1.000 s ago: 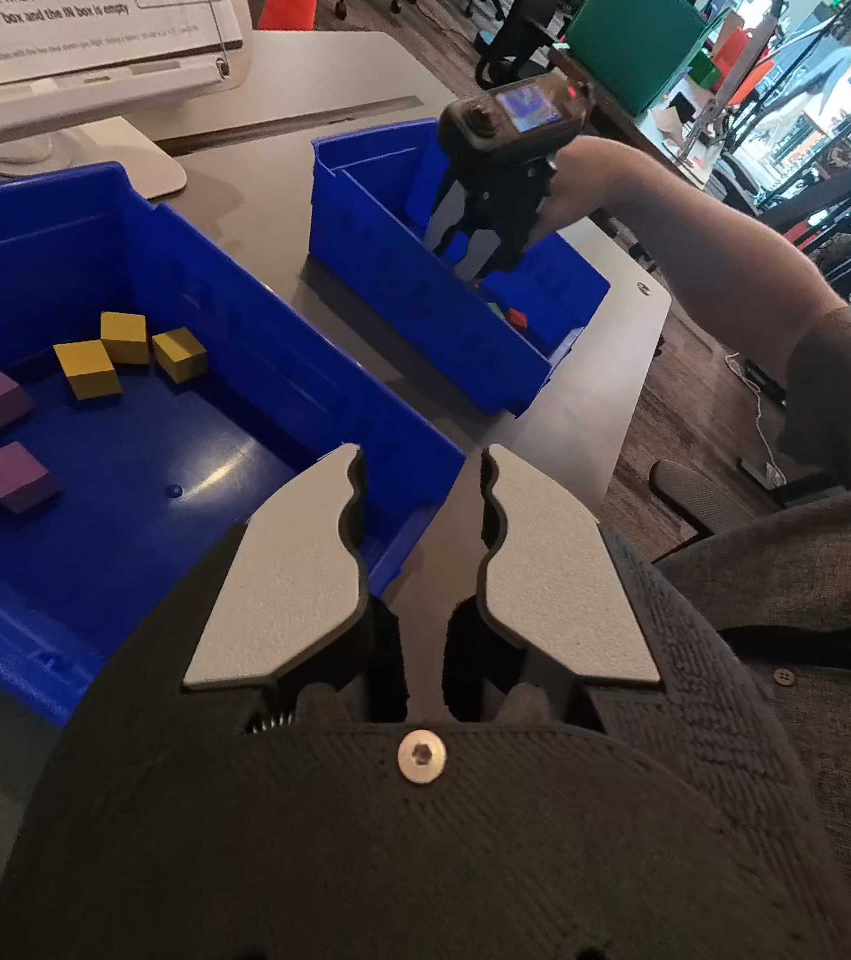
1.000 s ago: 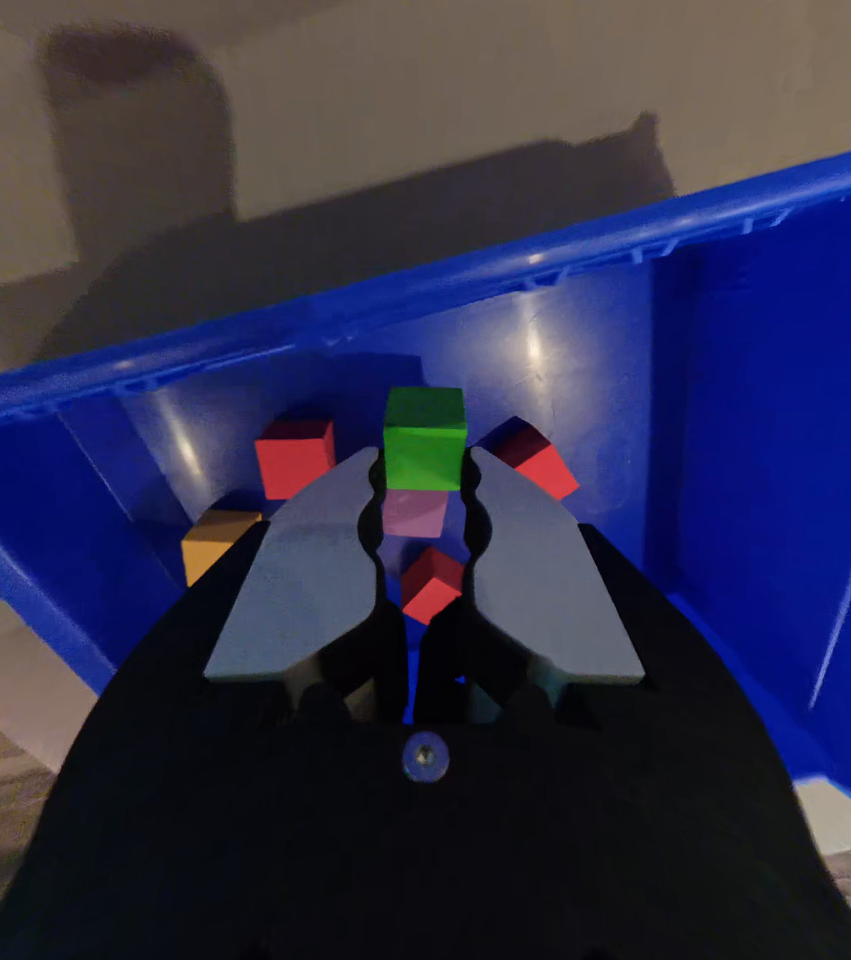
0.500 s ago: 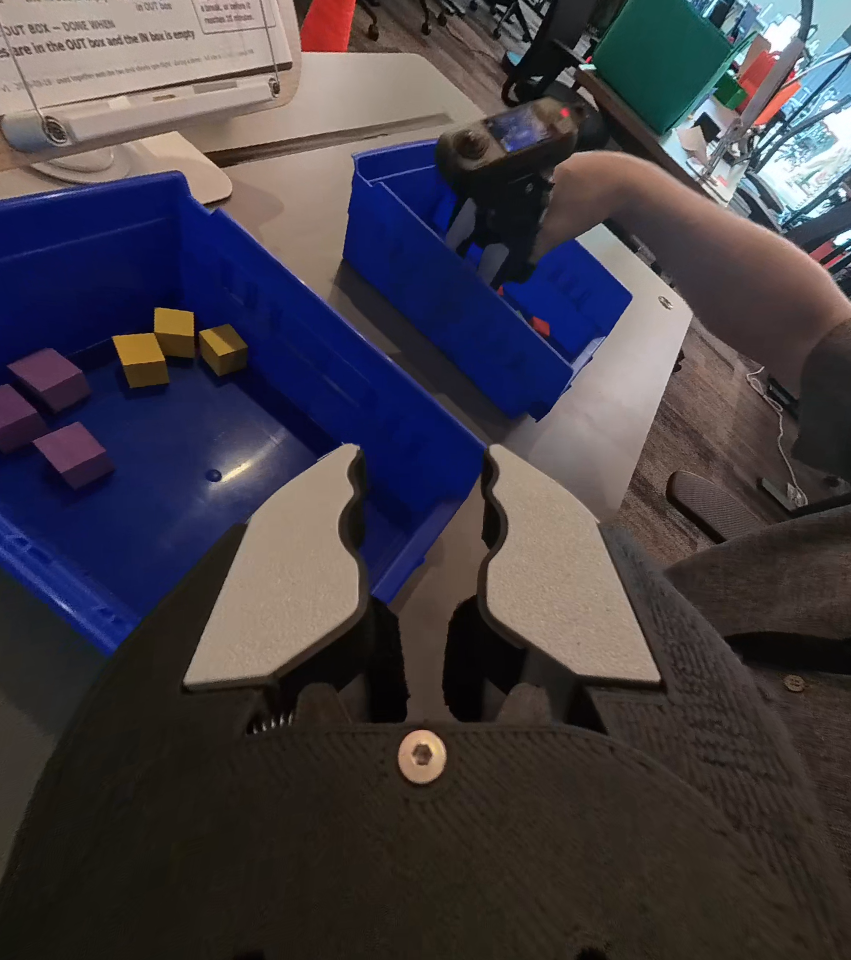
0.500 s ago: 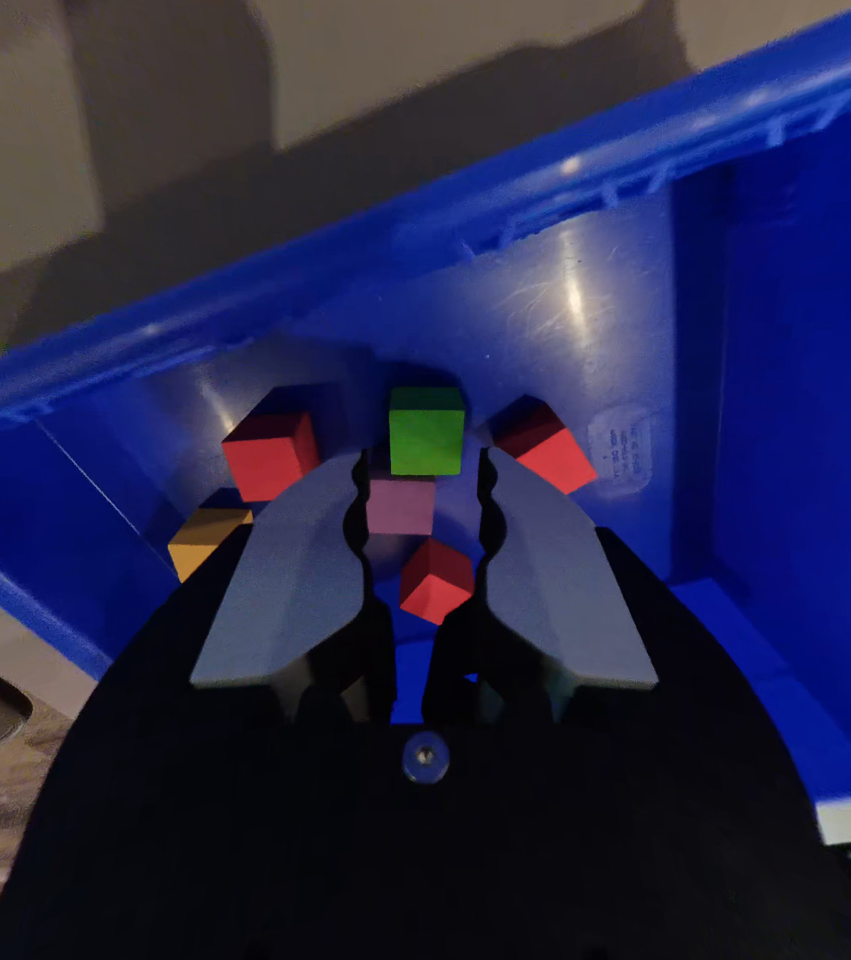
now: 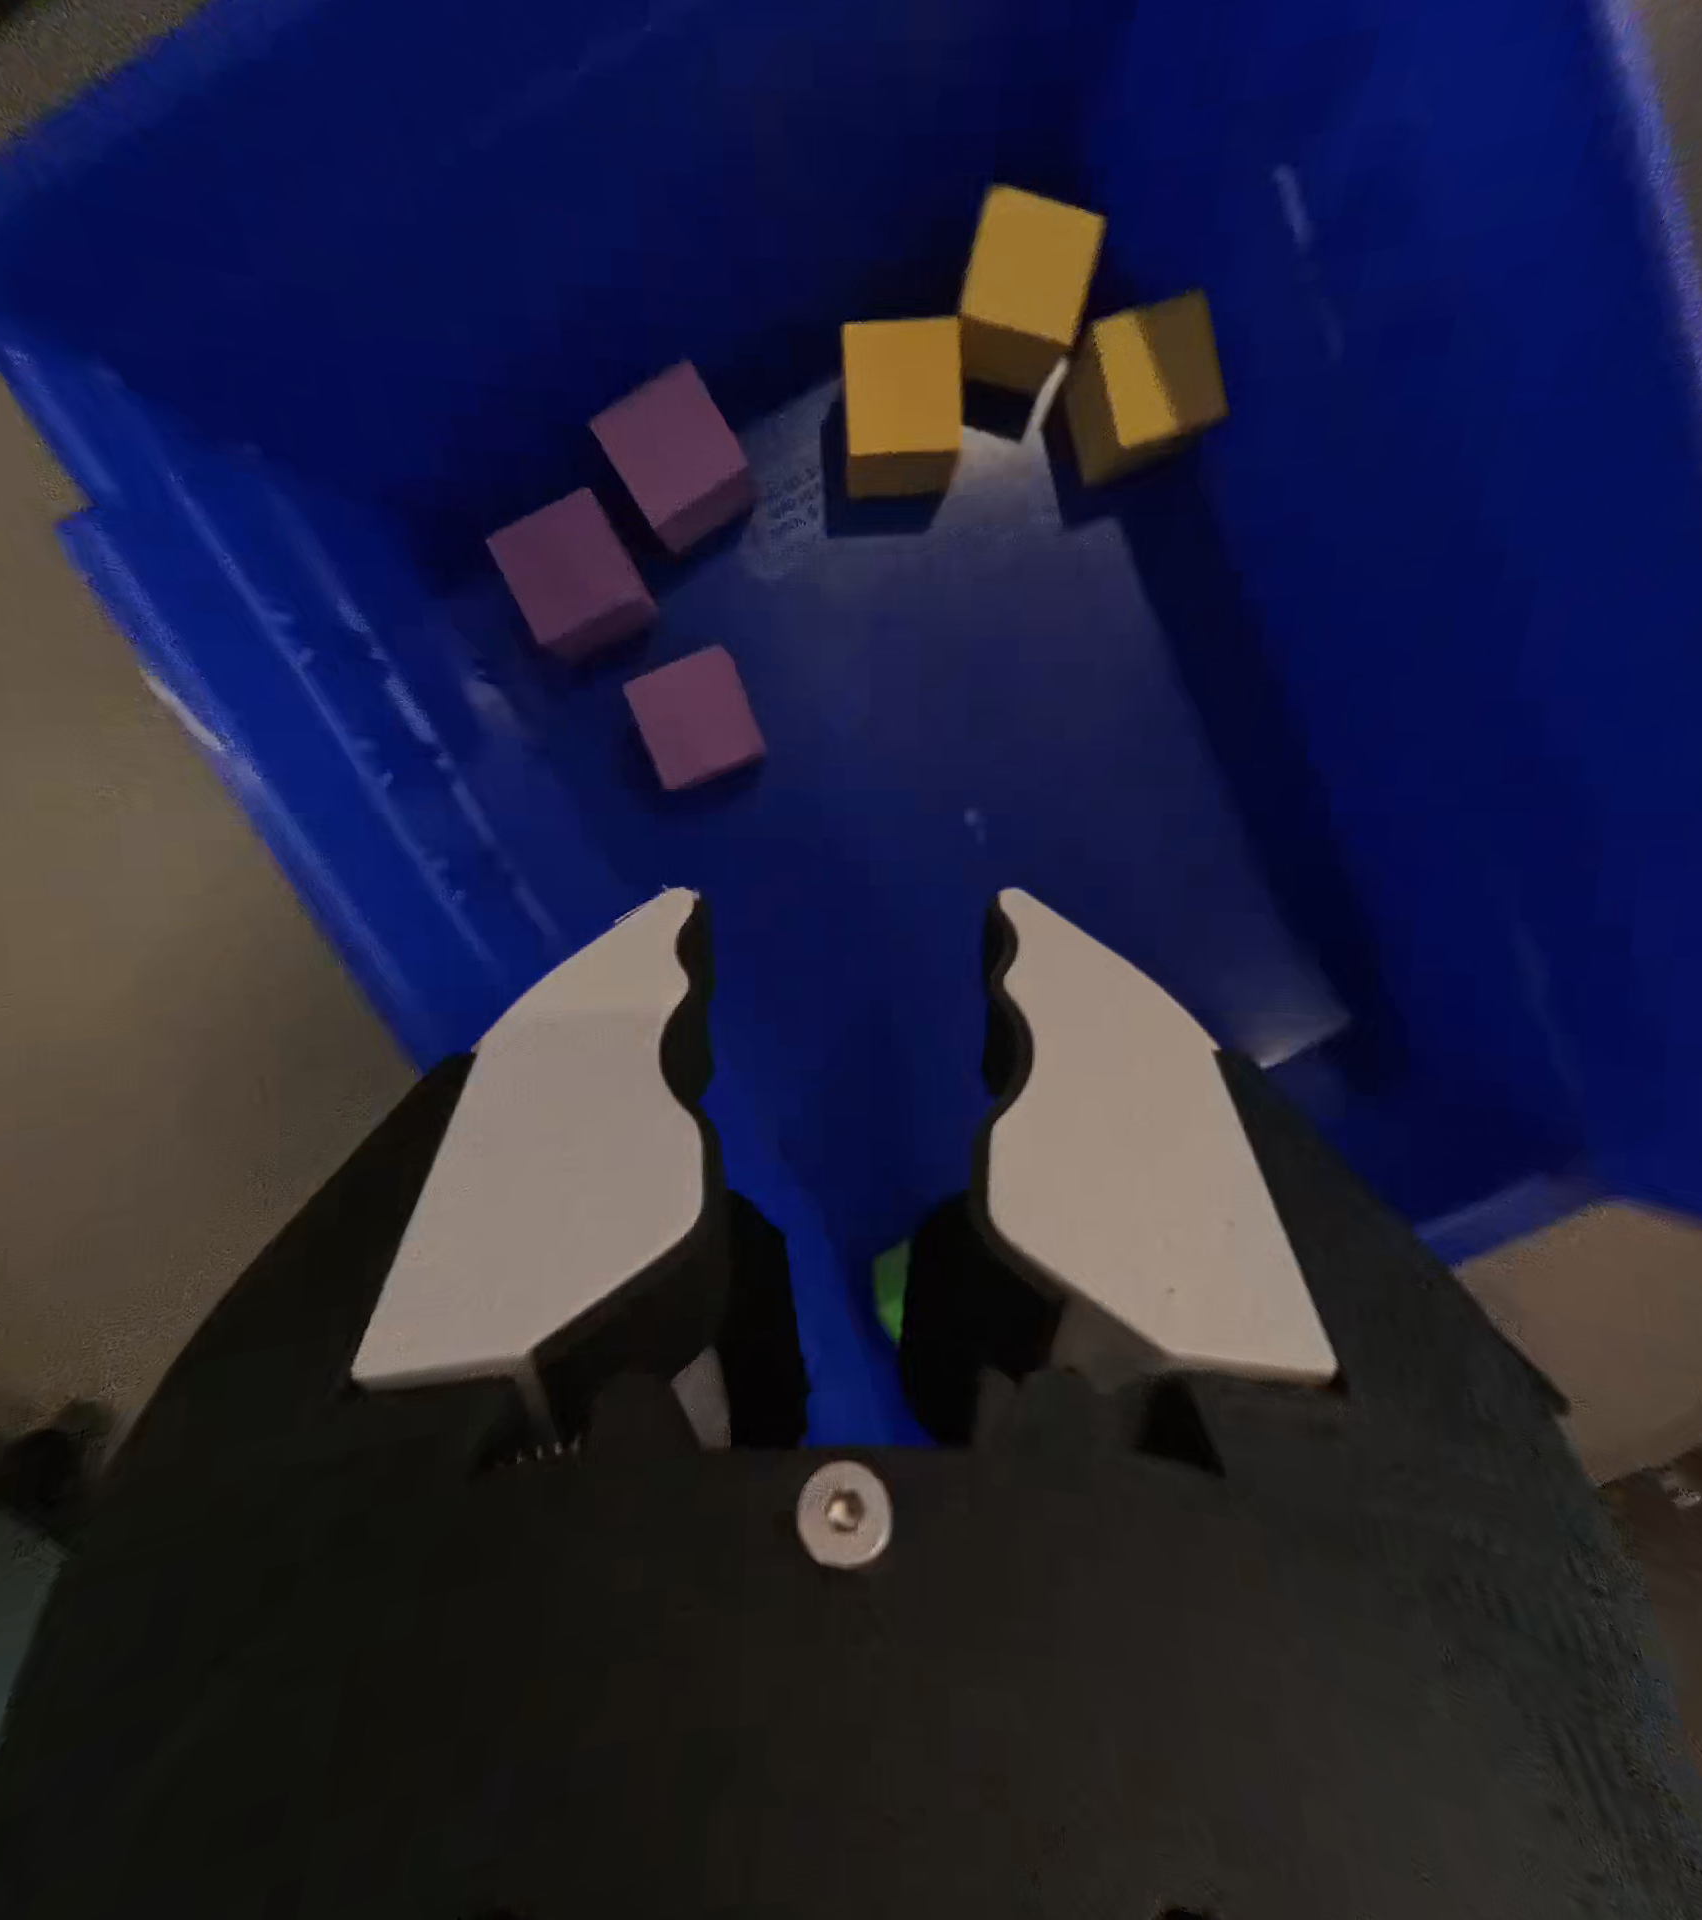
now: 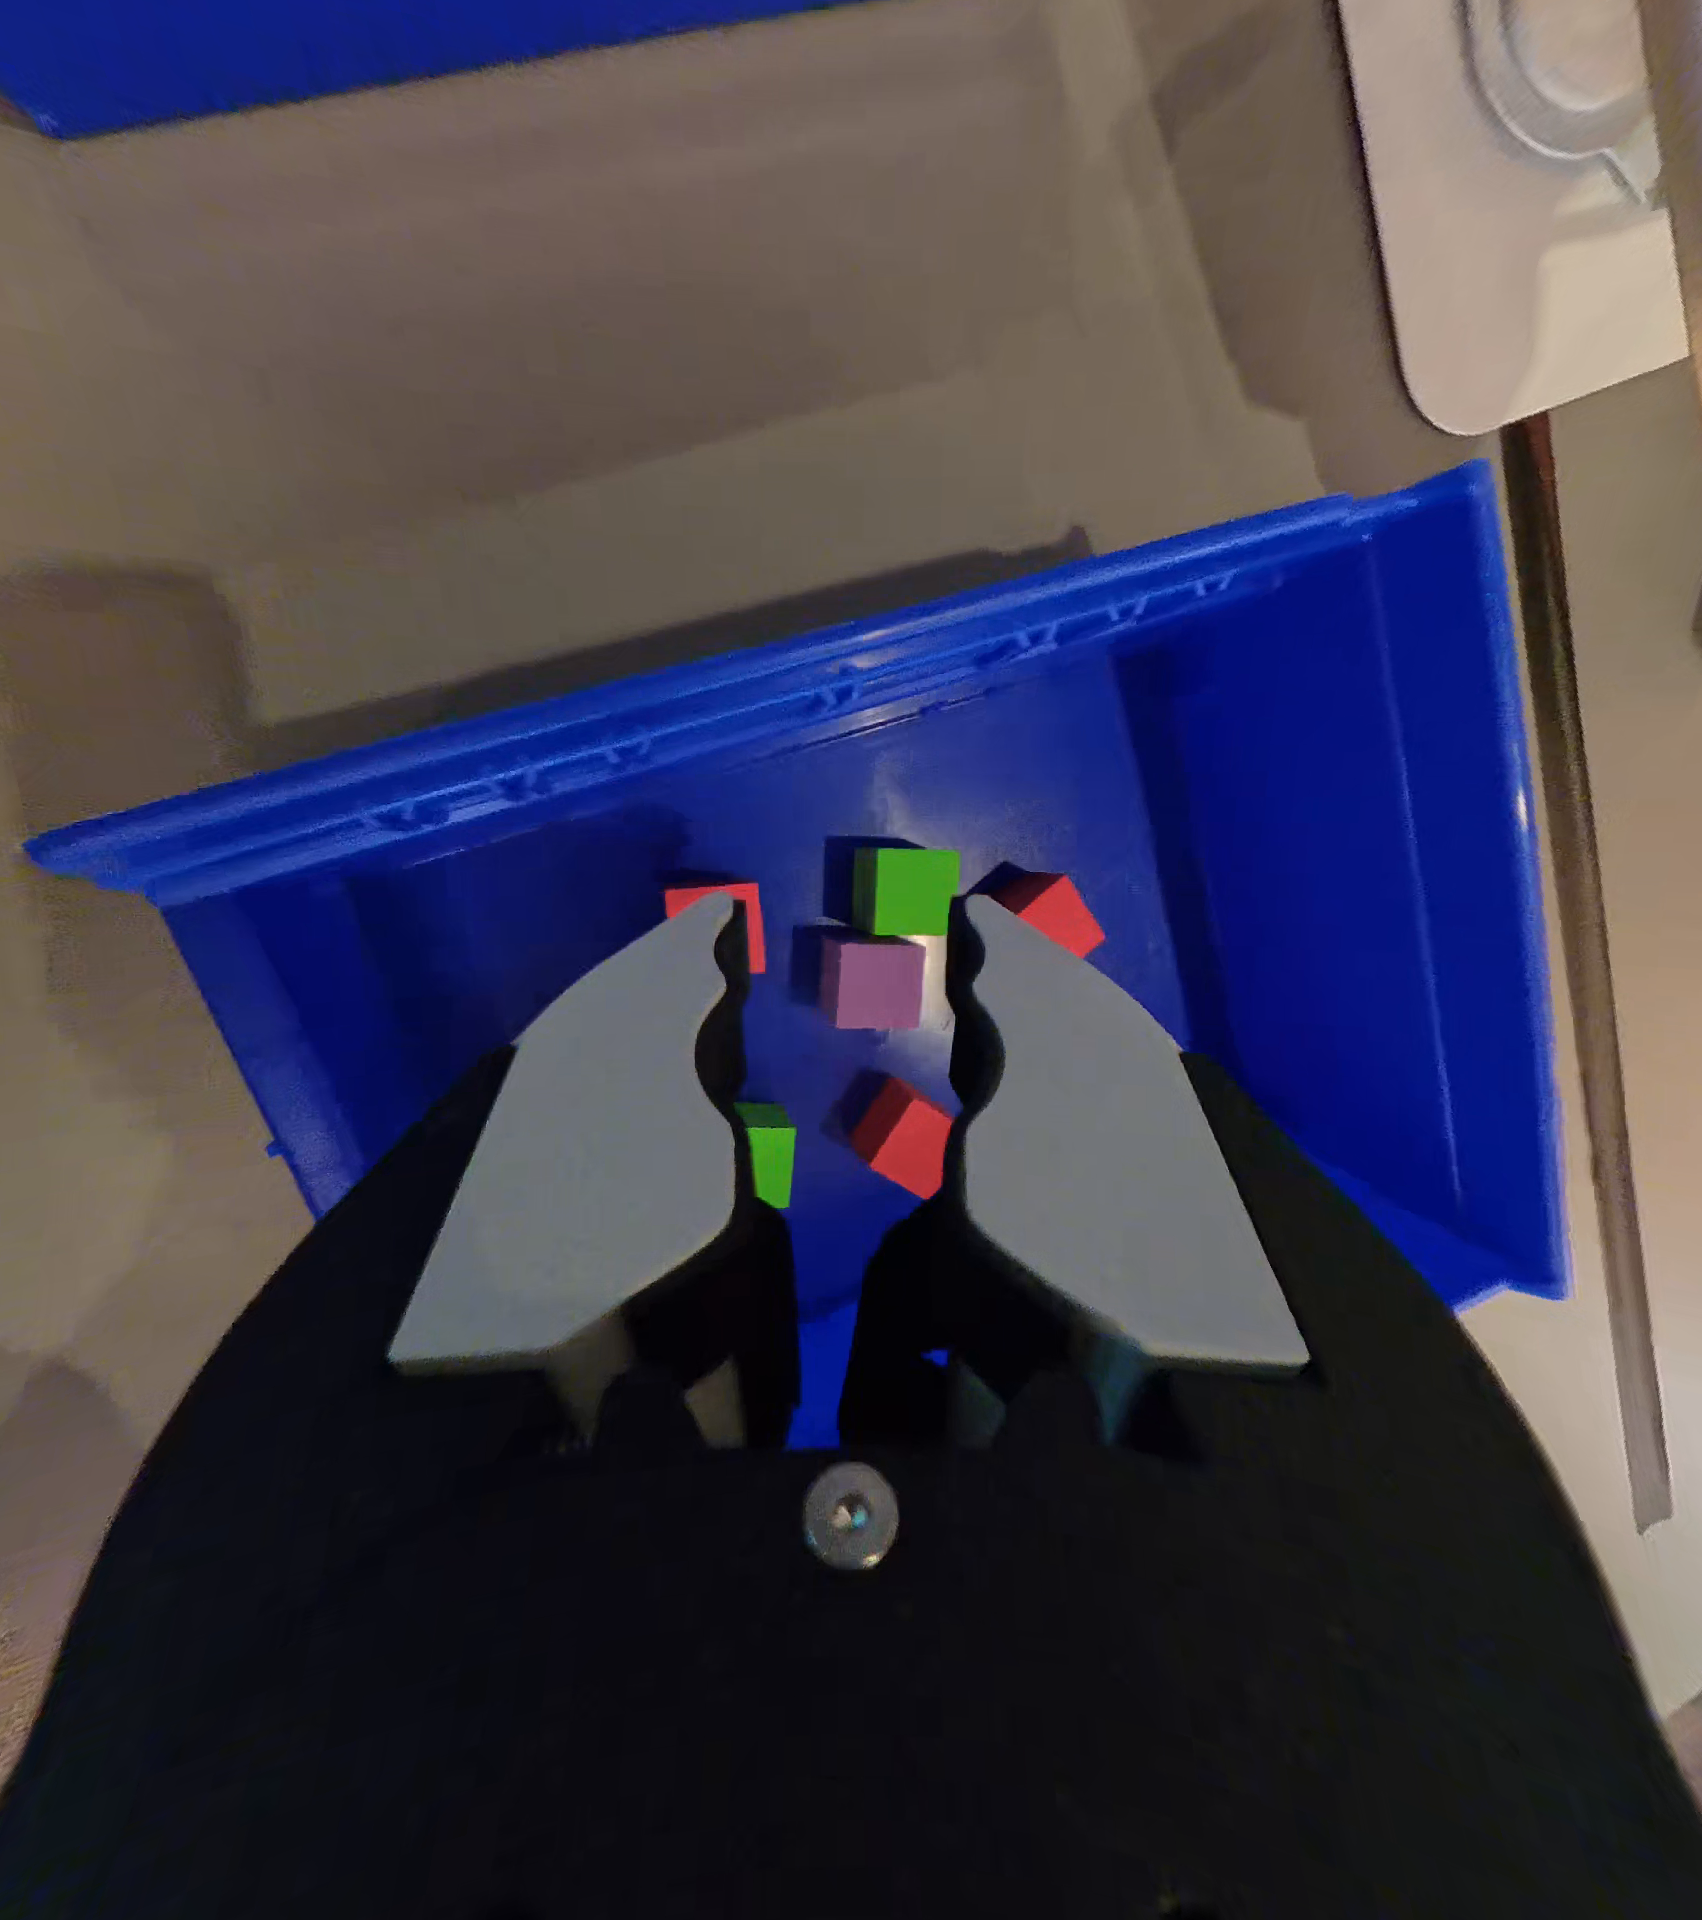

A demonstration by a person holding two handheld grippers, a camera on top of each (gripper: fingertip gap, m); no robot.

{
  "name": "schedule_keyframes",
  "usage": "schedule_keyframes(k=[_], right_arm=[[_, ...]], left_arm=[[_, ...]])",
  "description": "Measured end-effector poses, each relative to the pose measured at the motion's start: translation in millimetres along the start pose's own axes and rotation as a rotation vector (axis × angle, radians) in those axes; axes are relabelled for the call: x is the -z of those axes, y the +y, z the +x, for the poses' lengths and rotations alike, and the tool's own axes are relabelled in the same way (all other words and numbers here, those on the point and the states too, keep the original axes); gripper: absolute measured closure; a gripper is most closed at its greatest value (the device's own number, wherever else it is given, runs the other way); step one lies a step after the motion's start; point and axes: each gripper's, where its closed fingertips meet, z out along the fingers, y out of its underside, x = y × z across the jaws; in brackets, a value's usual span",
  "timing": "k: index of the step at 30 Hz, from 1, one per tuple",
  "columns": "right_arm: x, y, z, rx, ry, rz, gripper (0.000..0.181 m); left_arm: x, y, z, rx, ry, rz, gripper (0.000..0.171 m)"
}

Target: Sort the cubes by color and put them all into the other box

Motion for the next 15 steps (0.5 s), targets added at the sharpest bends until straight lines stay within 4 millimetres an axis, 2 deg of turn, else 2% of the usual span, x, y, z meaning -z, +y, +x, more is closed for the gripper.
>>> schedule_keyframes(k=[3, 6, 9, 15], right_arm=[[-0.9, 2.5, -7.8, 0.018, 0.004, 0.011, 0.145], [-0.2, 5.7, -10.8, 0.026, 0.001, 0.031, 0.145], [2.2, 7.0, -11.4, 0.036, 0.004, 0.054, 0.145], [5.1, 7.4, -14.1, 0.053, 0.013, 0.095, 0.145]], left_arm=[[-25.1, -11.6, -8.6, 0.073, -0.061, -0.062, 0.121], [-39.0, -11.9, -24.1, 0.107, -0.15, -0.144, 0.124], [-48.3, -12.4, -32.9, 0.132, -0.171, -0.194, 0.124], [-59.9, -6.6, -35.0, 0.17, -0.171, -0.271, 0.123]])
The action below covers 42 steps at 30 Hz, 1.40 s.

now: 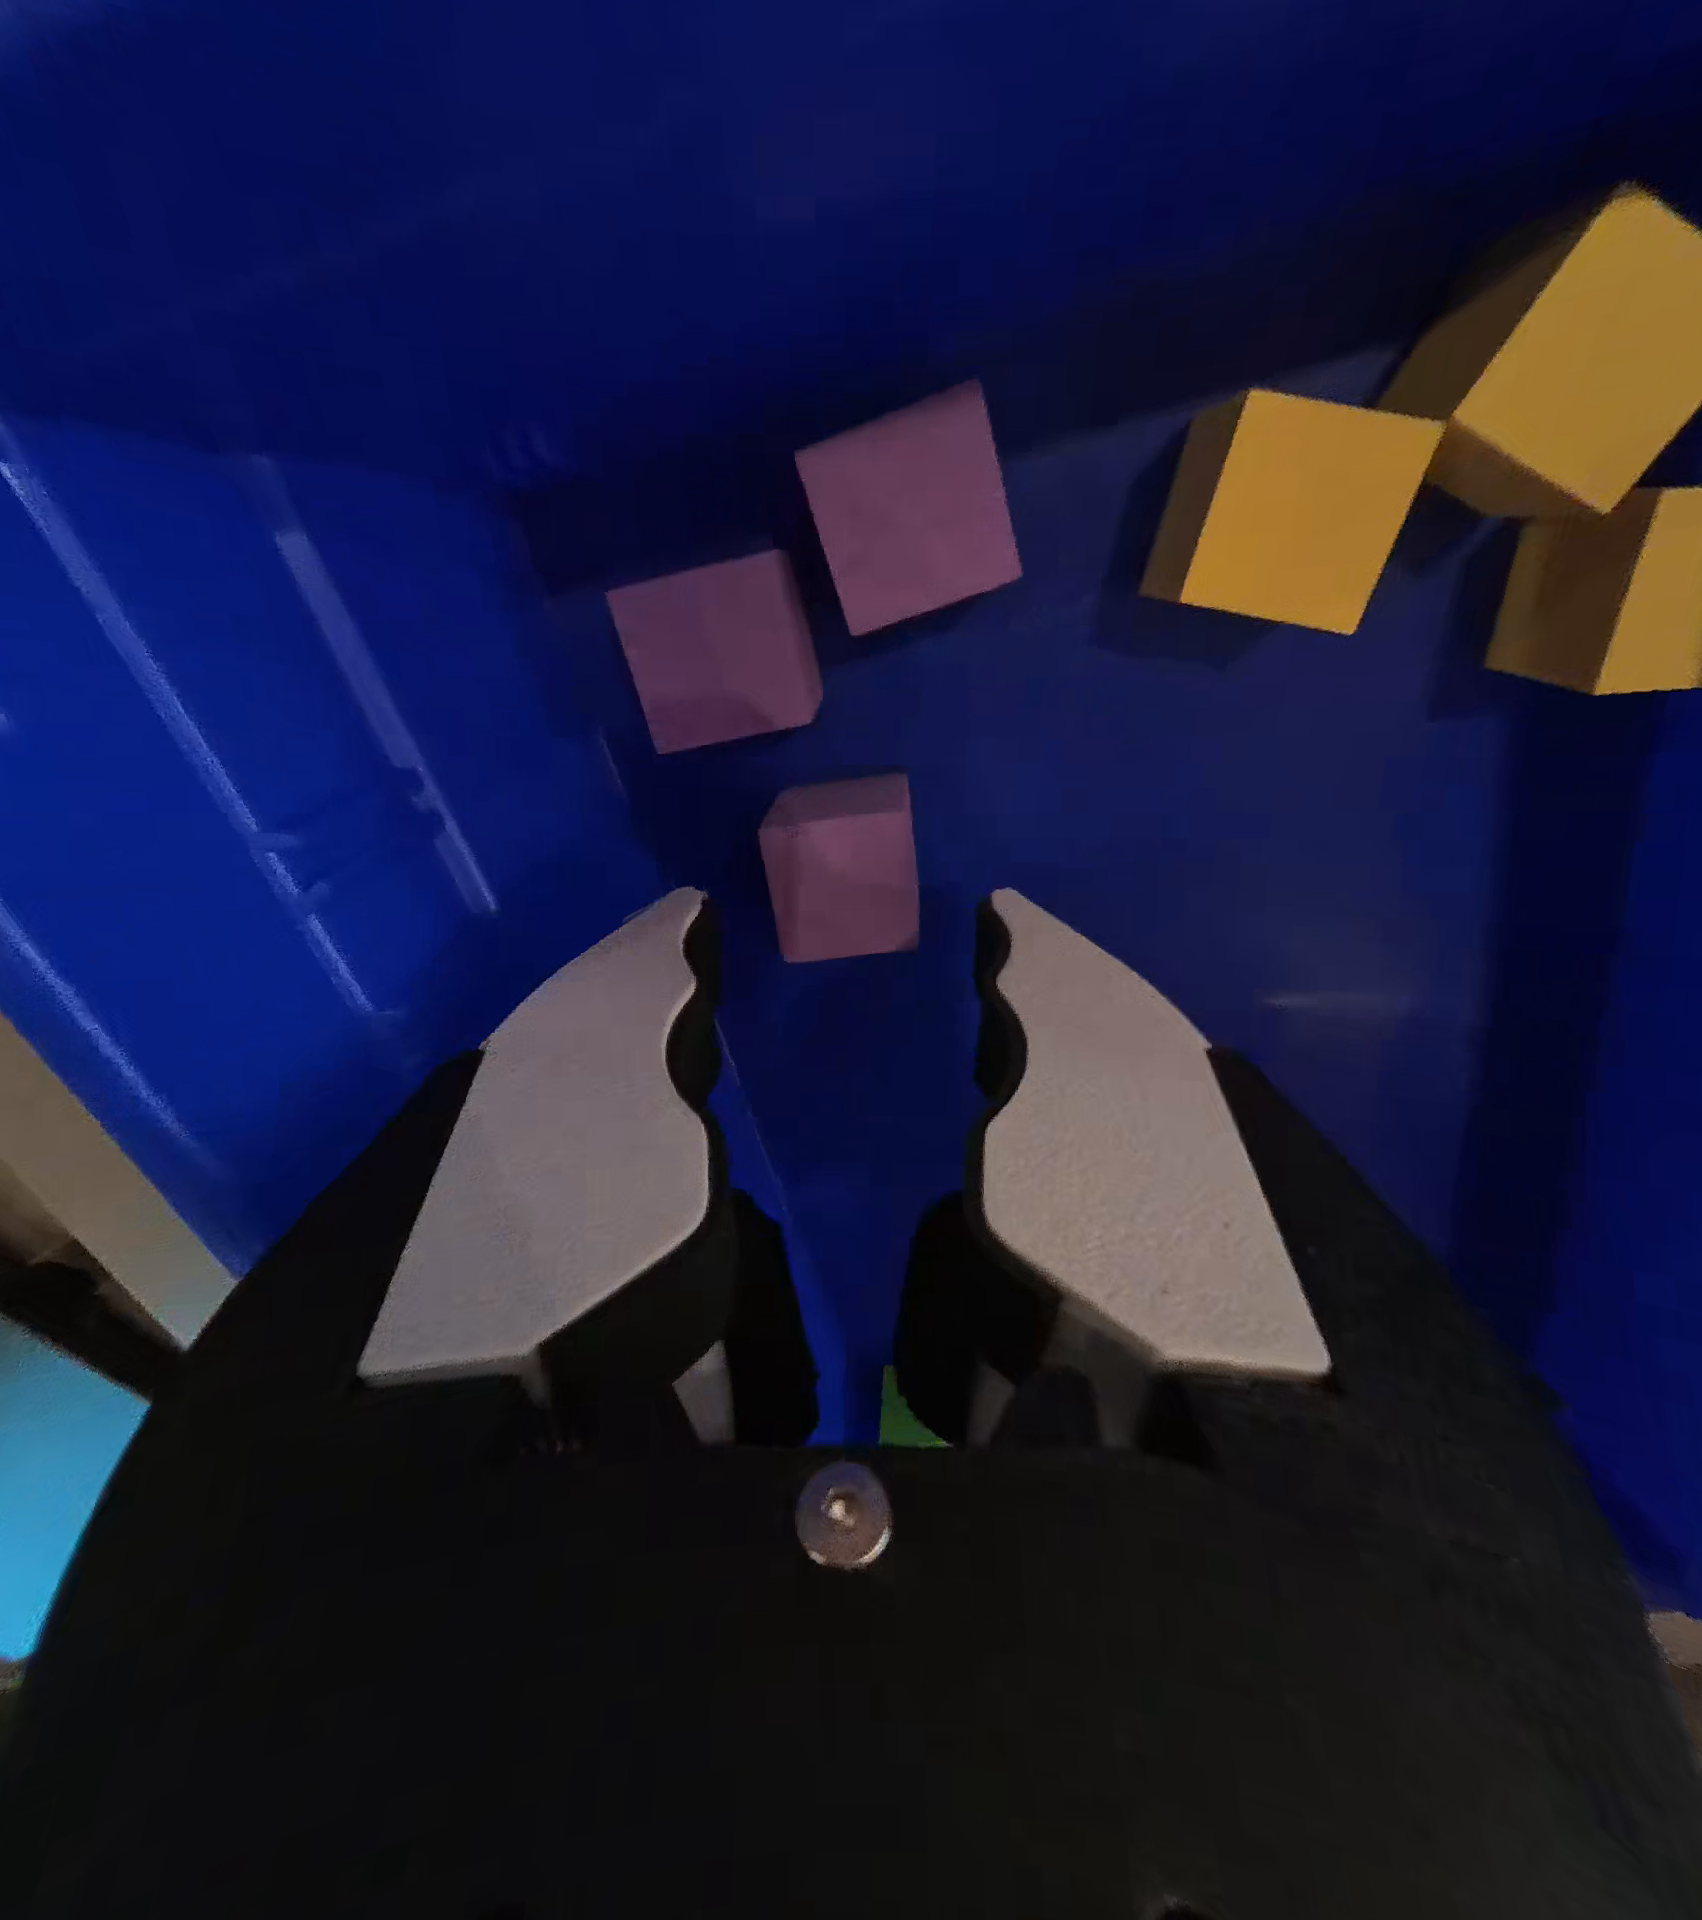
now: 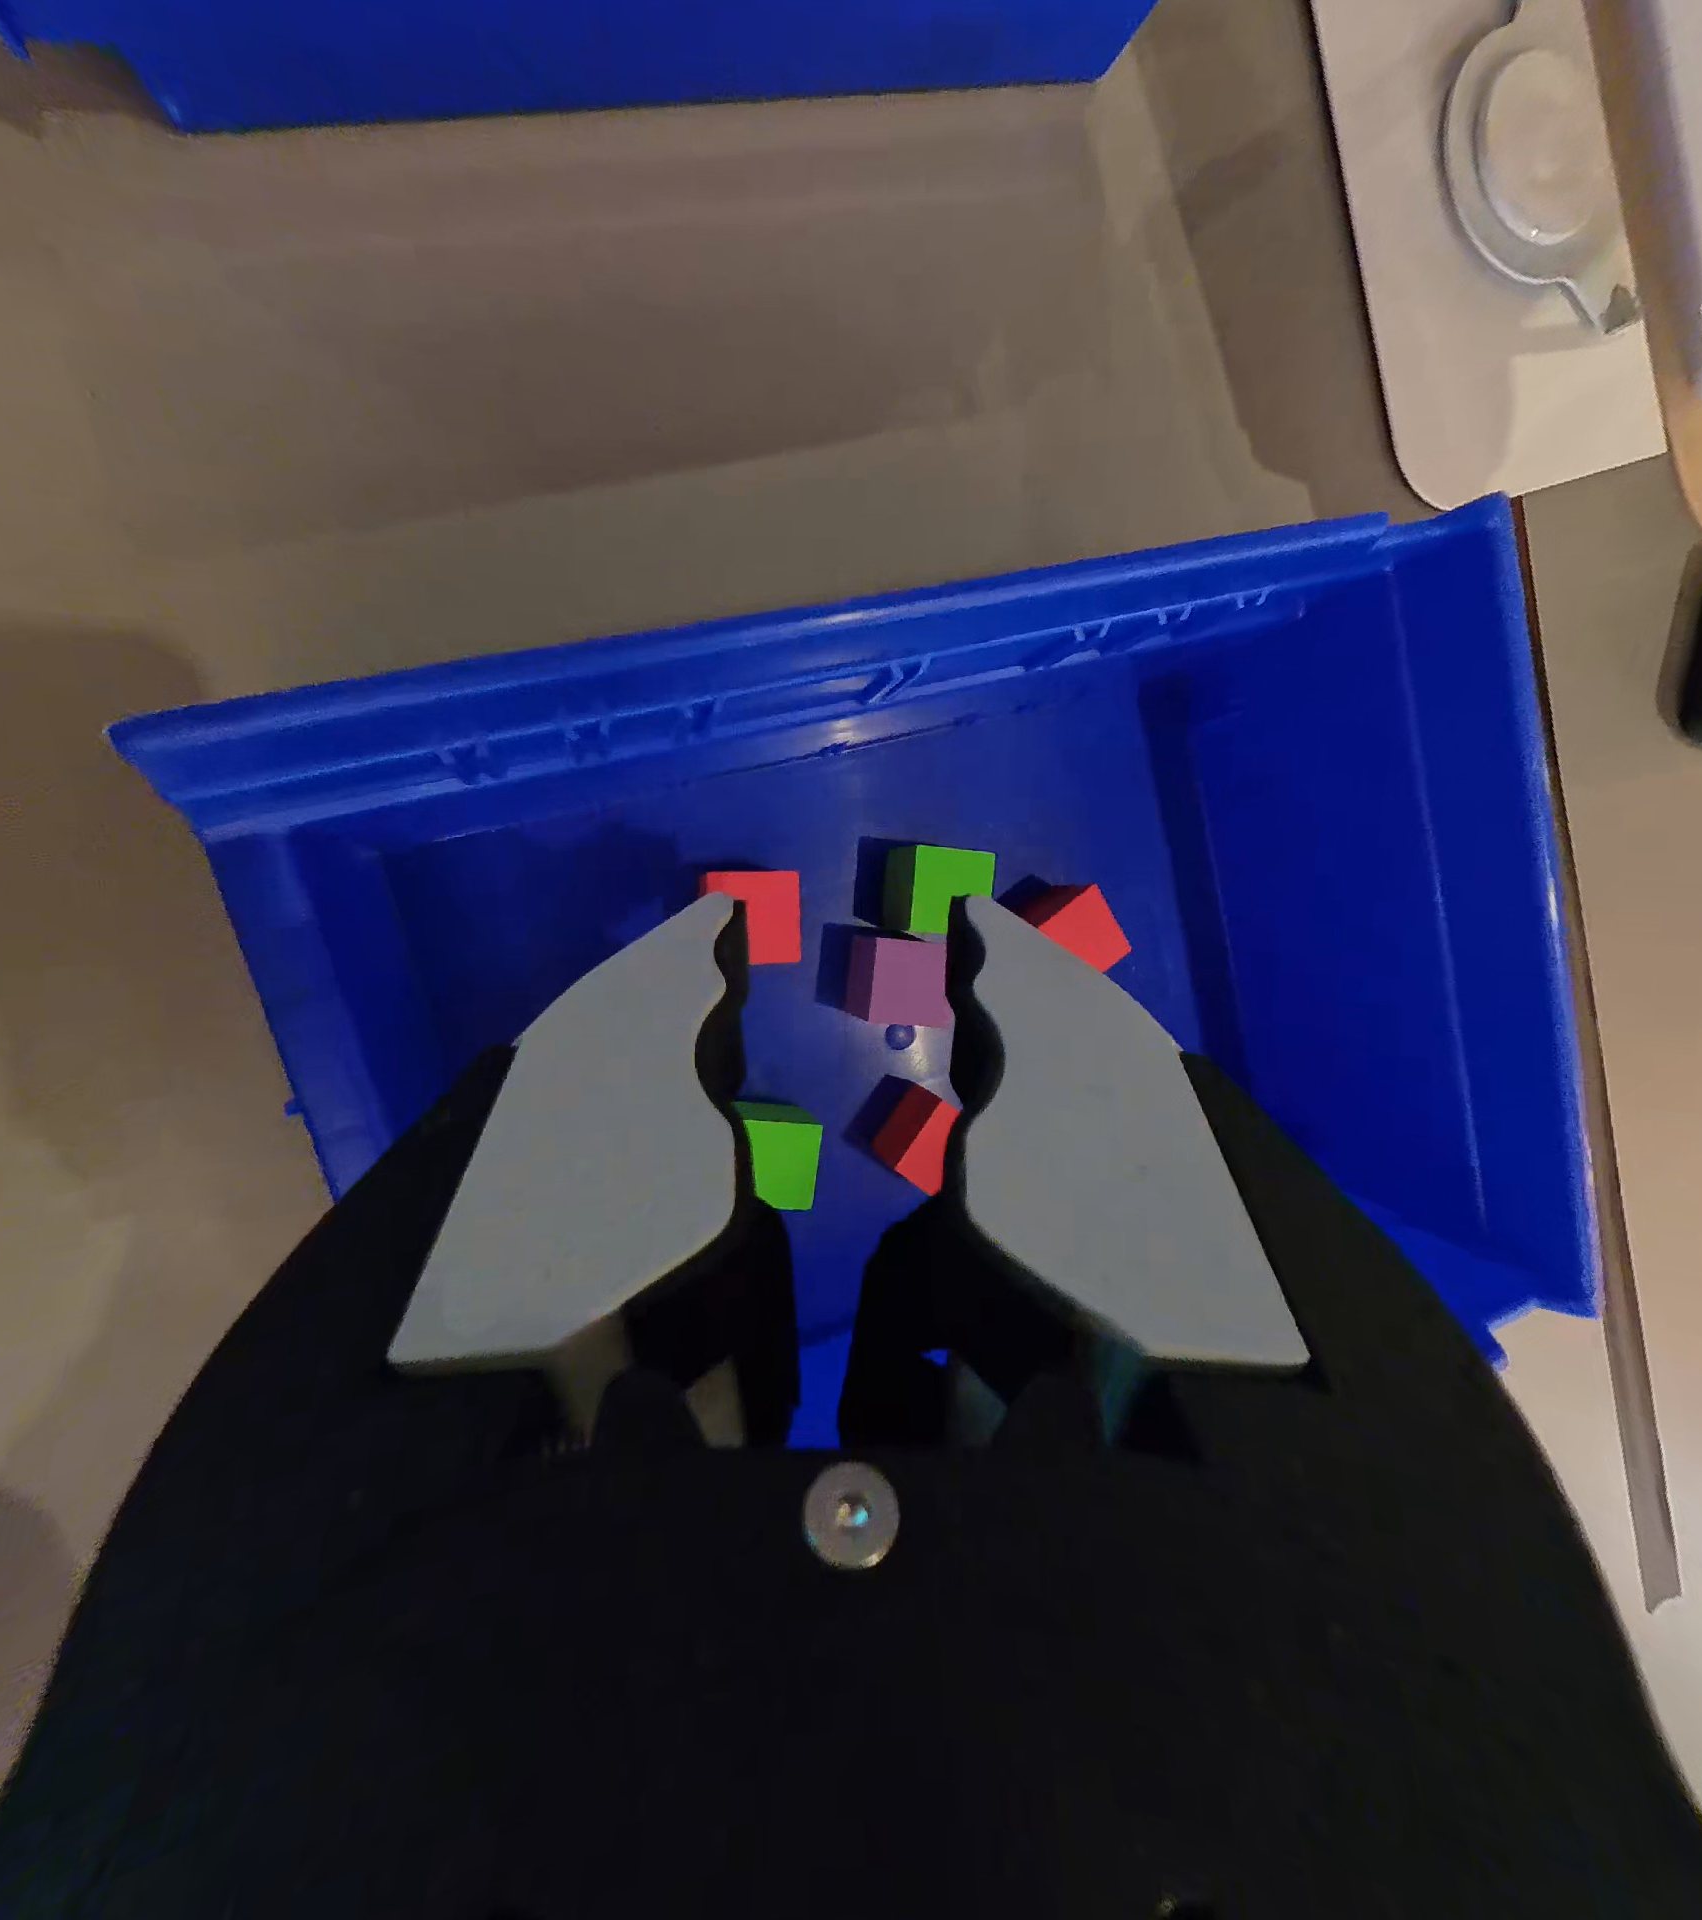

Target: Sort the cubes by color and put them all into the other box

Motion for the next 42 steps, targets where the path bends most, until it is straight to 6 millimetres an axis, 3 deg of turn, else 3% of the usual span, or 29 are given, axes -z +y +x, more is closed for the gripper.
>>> schedule_keyframes(k=[6, 9, 11, 13, 16, 19, 22, 26, 30, 34, 38, 40, 42], right_arm=[[5.7, 0.3, -5.0, 0.019, 0.015, 0.015, 0.145], [11.1, -0.9, -7.5, 0.027, 0.025, 0.019, 0.145], [13.8, -5.1, -10.7, 0.038, 0.033, 0.031, 0.145], [15.7, -17.9, -15.7, 0.065, 0.052, 0.086, 0.145], [21.7, -62.6, -29.6, 0.138, 0.104, 0.319, 0.145], [29.6, -111.3, -49.9, 0.193, 0.153, 0.548, 0.137], [37.6, -152.5, -64.9, 0.179, 0.154, 0.699, 0.129], [47.2, -185.2, -74.0, 0.157, 0.142, 0.801, 0.128], [51.9, -199.5, -76.2, 0.178, 0.169, 0.803, 0.135], [45.3, -200.1, -79.1, 0.227, 0.205, 0.746, 0.152], [49.1, -198.2, -78.2, 0.257, 0.24, 0.737, 0.152], [56.0, -195.1, -73.2, 0.274, 0.267, 0.735, 0.152], [65.1, -183.0, -55.0, 0.284, 0.323, 0.685, 0.152]], left_arm=[[-12.9, 3.2, -1.4, 0.008, 0.002, -0.042, 0.142], [-9.2, 0.8, 1.8, 0.007, 0.047, -0.008, 0.142], [1.8, -0.6, 16.1, 0.003, 0.16, 0.048, 0.142], [26.6, -2.2, 44.2, -0.007, 0.391, 0.155, 0.142], [100.4, 4.9, 102.9, -0.054, 0.949, 0.36, 0.142], [168.3, 39.4, 145.8, -0.174, 1.407, 0.435, 0.143], [201.8, 70.5, 173.6, -0.273, 1.623, 0.45, 0.143], [218.9, 94.1, 199.9, -0.363, 1.68, 0.461, 0.143], [227.5, 106.1, 213.6, -0.428, 1.695, 0.444, 0.143], [230.3, 115.0, 221.5, -0.478, 1.701, 0.415, 0.143], [231.3, 115.1, 222.7, -0.475, 1.718, 0.421, 0.142], [235.4, 110.4, 219.8, -0.436, 1.734, 0.454, 0.123], [244.1, 102.7, 209.5, -0.376, 1.749, 0.53, 0.118]])
